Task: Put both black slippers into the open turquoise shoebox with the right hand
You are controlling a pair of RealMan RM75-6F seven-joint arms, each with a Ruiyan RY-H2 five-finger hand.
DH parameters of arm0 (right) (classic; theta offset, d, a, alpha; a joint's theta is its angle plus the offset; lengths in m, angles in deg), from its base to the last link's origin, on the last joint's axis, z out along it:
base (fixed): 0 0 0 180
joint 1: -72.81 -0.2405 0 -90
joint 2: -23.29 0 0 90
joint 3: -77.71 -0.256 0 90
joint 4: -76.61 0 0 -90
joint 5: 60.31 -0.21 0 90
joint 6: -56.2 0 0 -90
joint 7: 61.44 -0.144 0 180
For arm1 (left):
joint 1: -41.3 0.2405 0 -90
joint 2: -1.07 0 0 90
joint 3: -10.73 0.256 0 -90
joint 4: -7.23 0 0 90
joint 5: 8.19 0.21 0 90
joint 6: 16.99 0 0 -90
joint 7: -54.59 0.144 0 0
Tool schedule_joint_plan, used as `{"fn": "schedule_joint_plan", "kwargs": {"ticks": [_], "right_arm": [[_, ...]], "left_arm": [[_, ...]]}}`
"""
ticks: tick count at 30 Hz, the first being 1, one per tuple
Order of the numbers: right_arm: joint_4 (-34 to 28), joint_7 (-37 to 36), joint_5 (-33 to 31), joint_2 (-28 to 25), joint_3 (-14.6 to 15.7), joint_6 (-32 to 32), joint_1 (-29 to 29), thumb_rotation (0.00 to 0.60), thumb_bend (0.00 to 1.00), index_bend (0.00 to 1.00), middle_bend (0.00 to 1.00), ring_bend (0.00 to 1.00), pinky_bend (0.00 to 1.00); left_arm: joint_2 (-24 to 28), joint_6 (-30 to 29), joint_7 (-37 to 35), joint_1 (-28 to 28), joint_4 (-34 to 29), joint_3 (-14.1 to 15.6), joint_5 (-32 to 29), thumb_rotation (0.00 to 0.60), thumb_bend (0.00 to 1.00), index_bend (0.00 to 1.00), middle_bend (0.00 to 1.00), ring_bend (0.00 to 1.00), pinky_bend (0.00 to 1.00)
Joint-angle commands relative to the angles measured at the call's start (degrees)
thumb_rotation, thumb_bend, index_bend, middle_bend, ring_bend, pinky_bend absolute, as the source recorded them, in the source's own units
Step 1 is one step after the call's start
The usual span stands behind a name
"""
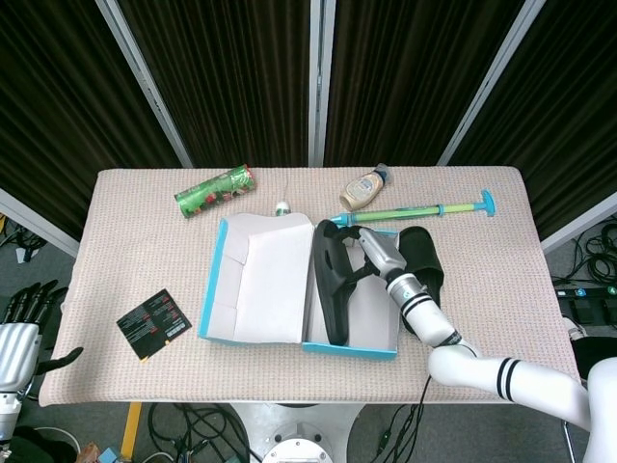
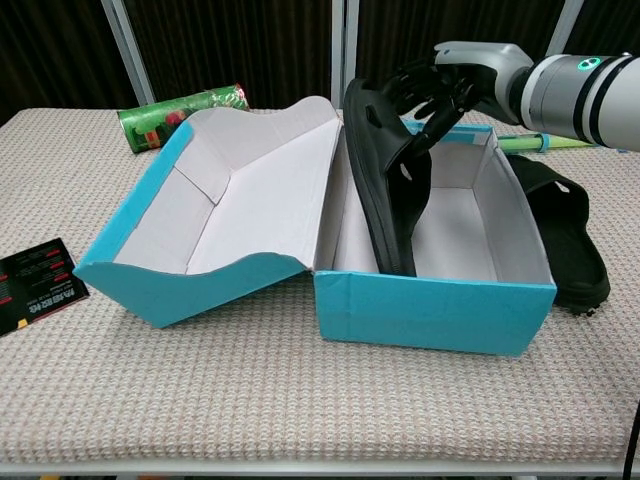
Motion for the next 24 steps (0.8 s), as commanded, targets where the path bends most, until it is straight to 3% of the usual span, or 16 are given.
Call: {"fn": "schedule_joint_plan", "kwargs": {"ticks": [1, 9, 19, 24], "right_arm": [[-2.11, -4.44, -6.05, 0.07, -1.72, -1.89, 1.43, 0.6, 0.0, 0.5, 0.41, 0.16, 0.12], [-1.16, -8.3, -4.41, -0.49, -3.04, -3.4, 2.98, 0.6, 0.0, 0.48, 0.4, 0.16, 0.12], [3.55, -11.71, 15.1, 1.41, -2.95, 4.44, 5.49, 0.6, 0.0, 0.47, 0.39, 0.15, 0.09], [1.2, -17.8, 14.68, 0.33, -4.23, 2.07, 6.33, 0.6, 0.0, 0.46, 0.39, 0.15, 0.08]], "left_arm": [[-0.03, -0.02, -0.08, 0.04, 0.02, 0.07, 0.05, 0.6, 0.06, 0.14, 0.06, 0.02, 0.09], [0.0, -0.11, -0.08, 0.06, -0.04, 0.18, 0.24, 0.6, 0.06, 0.14, 0.06, 0.02, 0.09], [0.44, -0.14, 1.06, 0.1, -1.33, 0.26, 0.31, 0.6, 0.06, 0.14, 0.06, 0.02, 0.09], [0.69, 0.07, 1.67, -0.14, -2.01, 0.15, 0.37, 0.6, 0.06, 0.14, 0.06, 0.02, 0.09]]}}
